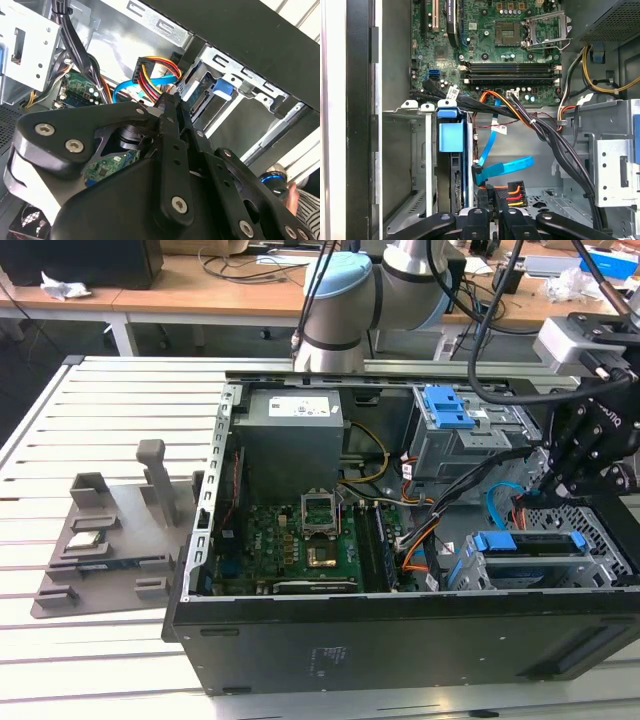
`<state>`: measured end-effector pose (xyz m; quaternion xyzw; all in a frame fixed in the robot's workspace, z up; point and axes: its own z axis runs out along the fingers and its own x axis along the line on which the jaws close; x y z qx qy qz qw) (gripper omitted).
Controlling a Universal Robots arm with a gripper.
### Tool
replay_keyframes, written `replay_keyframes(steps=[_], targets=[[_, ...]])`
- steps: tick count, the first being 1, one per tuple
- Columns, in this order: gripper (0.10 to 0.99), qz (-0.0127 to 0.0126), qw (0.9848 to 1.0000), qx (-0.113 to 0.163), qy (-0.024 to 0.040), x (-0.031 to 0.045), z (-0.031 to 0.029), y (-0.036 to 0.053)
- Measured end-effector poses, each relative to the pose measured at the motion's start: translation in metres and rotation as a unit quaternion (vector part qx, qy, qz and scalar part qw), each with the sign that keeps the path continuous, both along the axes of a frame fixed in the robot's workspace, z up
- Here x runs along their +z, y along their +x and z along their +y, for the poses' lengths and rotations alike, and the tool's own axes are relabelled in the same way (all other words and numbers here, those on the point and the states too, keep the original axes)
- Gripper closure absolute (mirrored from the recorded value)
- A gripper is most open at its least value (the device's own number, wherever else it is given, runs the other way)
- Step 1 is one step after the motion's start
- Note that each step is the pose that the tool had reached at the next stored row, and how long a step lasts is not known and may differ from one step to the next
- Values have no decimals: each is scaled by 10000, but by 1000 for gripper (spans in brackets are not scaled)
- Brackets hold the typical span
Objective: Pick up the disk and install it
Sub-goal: 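Insert the first disk wire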
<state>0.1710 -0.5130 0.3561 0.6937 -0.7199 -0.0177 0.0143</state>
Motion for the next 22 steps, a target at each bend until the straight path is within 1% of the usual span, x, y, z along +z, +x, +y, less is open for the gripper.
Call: replay_keyframes(steps=[2, 3, 6, 8, 9, 11, 15, 16, 18, 22], targets=[[922, -1, 10000, 0, -6, -2, -15, 1], [922, 0, 10000, 1, -21, -1, -43, 1], [922, 0, 9999, 0, -104, -7, -220, 0], [922, 0, 9999, 1, -124, -17, -270, 3], [922, 0, 9999, 0, -132, -33, -270, 27], [922, 1, 9999, 0, -140, -90, -257, 78], [922, 1, 9999, -5, -141, -100, -240, 82], [922, 1, 9999, -22, -142, -100, -238, 83], [922, 3, 9998, -148, -146, -103, -235, 83], [922, 3, 9997, -173, -146, -123, -234, 73]])
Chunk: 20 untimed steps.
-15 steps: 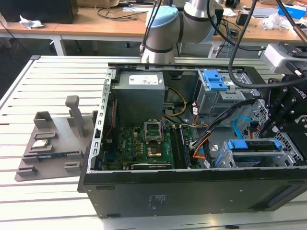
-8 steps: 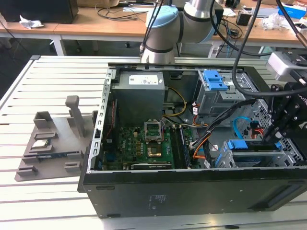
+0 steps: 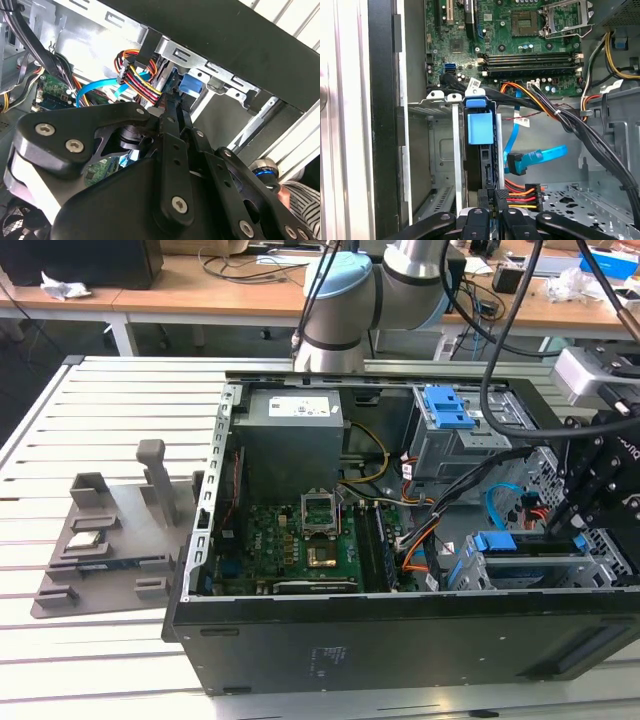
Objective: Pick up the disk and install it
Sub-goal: 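Insert the first disk wire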
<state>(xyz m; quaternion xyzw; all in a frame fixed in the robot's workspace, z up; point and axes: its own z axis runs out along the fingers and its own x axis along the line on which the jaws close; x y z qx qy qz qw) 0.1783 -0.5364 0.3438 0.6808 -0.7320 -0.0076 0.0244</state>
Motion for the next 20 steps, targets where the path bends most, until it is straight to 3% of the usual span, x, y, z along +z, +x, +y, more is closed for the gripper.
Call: replay_keyframes(steps=[6, 13, 20], targets=[[922, 0, 10000, -4, -1, -18, 28, -5], [922, 0, 10000, -3, -1, -76, 27, -5], [910, 1, 10000, -4, 6, -87, 25, -5]])
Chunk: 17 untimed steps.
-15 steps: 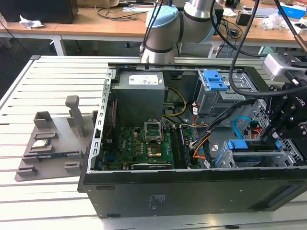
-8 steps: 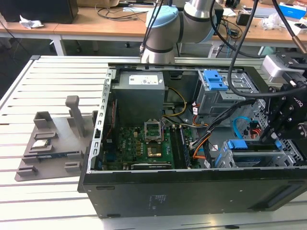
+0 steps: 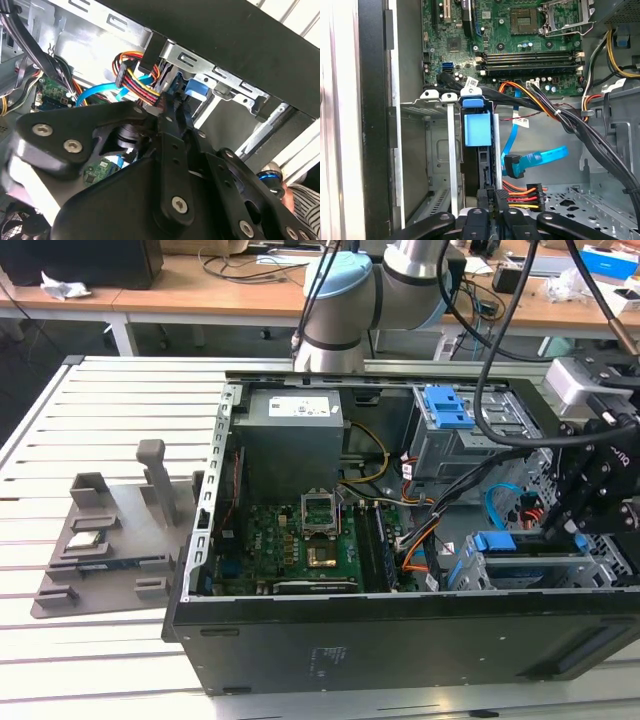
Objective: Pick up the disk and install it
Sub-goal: 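Insert the first disk wire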
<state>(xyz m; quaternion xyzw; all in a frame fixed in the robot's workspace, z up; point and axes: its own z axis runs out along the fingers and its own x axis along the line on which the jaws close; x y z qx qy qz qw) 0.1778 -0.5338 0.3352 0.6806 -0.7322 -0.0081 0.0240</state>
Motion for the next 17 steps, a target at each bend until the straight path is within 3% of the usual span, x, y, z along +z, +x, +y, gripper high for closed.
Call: replay_keyframes(steps=[1, 3, 7, 8, 10, 14, 17], targets=[[847, 0, 10000, 0, -2, 2, 0, 0], [847, -1, 10000, 0, -6, 13, -1, 0], [847, -1, 10000, 0, -6, 153, 32, -1], [863, -1, 10000, 0, -5, 195, 48, -1], [980, -1, 10000, 0, -5, 271, 60, -1], [980, 0, 10000, 0, -4, 362, 60, -1], [980, 0, 10000, 0, -1, 368, 61, -1]])
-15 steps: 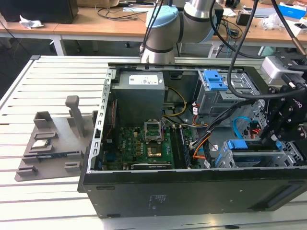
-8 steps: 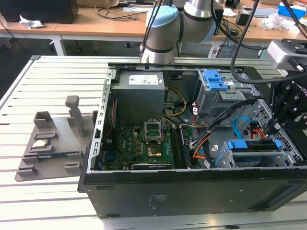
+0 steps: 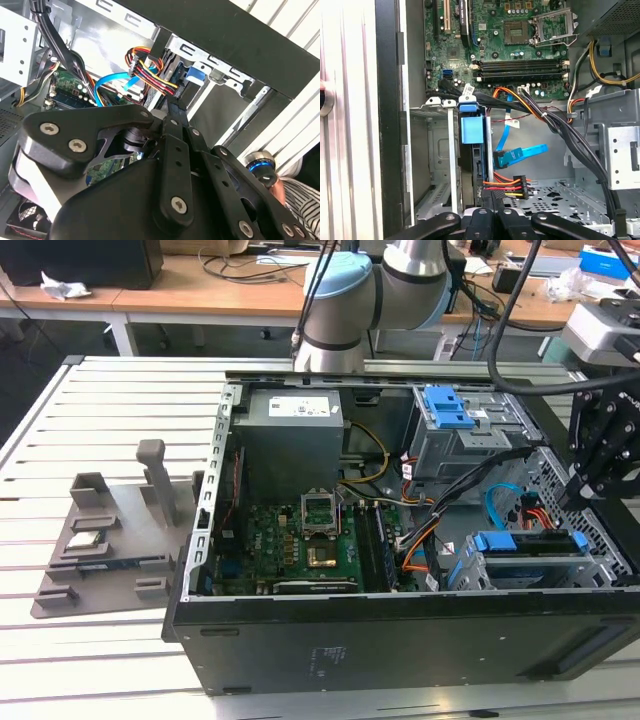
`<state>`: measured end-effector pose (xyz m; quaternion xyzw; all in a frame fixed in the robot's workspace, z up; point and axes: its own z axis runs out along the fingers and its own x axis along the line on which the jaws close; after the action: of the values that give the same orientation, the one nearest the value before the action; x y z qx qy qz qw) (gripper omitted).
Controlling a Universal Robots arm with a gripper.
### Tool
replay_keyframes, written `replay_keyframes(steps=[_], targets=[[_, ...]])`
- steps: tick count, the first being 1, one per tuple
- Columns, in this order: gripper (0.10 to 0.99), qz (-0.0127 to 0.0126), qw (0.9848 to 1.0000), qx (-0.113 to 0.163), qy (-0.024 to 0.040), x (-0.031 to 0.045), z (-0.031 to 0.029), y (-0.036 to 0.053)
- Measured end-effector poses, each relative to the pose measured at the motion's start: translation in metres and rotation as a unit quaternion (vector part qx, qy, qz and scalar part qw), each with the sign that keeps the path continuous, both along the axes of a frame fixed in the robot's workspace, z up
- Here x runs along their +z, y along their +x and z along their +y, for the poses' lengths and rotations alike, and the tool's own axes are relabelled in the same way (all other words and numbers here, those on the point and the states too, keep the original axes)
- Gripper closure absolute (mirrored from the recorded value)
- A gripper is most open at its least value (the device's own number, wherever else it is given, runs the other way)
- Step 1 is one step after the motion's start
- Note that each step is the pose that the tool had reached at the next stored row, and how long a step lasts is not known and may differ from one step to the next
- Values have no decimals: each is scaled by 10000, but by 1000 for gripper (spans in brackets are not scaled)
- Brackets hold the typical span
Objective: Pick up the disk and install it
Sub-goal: 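Insert the first disk wire, then insert the second disk wire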
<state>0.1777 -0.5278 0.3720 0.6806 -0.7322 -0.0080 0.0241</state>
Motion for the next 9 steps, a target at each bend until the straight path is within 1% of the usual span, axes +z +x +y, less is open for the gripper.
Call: replay_keyframes(steps=[9], targets=[[980, 0, 10000, 0, -1, 2, 0, 0]])
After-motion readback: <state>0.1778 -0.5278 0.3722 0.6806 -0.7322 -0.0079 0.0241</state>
